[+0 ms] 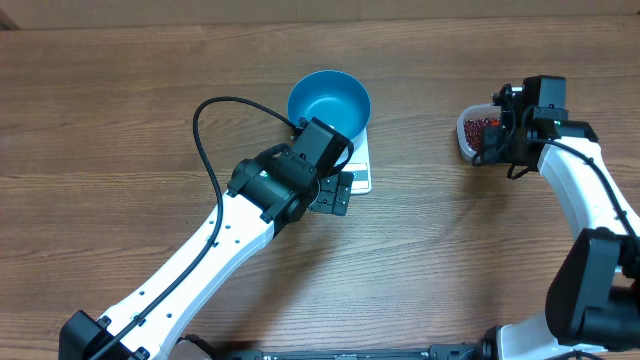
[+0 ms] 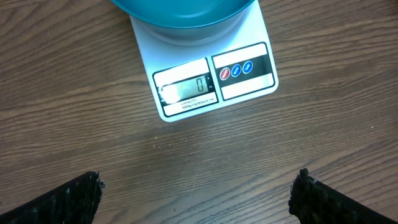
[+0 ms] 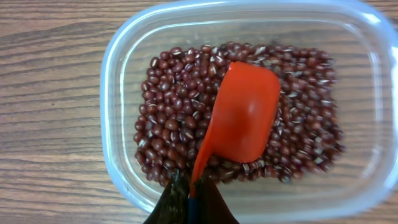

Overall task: Scoop item into bowl and weigh 150g on scale
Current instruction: 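Dip the scoop into the red beans with the right gripper, then drag the scoop through the beans to fill it, then lift the filled red scoop and carry it over the teal bowl, then tip the scoop with the right gripper to pour beans into the bowl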

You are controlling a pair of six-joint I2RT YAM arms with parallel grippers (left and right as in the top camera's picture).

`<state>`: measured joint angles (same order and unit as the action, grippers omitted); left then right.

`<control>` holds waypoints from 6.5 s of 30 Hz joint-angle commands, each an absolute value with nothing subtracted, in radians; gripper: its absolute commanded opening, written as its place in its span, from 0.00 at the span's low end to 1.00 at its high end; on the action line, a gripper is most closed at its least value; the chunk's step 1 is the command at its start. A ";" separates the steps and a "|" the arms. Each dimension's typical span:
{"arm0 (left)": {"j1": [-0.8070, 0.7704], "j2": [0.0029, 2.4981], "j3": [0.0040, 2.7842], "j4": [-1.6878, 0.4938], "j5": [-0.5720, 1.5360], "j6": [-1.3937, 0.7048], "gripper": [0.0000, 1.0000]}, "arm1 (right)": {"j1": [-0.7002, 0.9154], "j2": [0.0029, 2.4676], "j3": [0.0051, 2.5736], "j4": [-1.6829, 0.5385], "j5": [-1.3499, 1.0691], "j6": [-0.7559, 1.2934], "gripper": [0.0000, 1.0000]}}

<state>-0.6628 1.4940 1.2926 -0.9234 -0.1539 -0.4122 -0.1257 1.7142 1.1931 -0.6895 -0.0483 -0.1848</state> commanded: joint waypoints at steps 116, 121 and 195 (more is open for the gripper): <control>-0.660 1.485 1.285 -0.923 -0.167 -0.407 1.00 | -0.635 1.821 1.197 -0.767 -1.107 -0.154 0.03; -0.660 1.485 1.285 -0.923 -0.167 -0.407 1.00 | -0.639 1.821 1.197 -0.777 -1.170 -0.155 0.04; -0.660 1.485 1.285 -0.923 -0.167 -0.407 1.00 | 0.369 1.678 1.343 -0.461 -0.220 -0.194 0.03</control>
<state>-0.6628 1.4940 1.2911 -0.9234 -0.1539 -0.4122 0.3588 1.7073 1.3140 -0.4648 -0.2962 -0.1532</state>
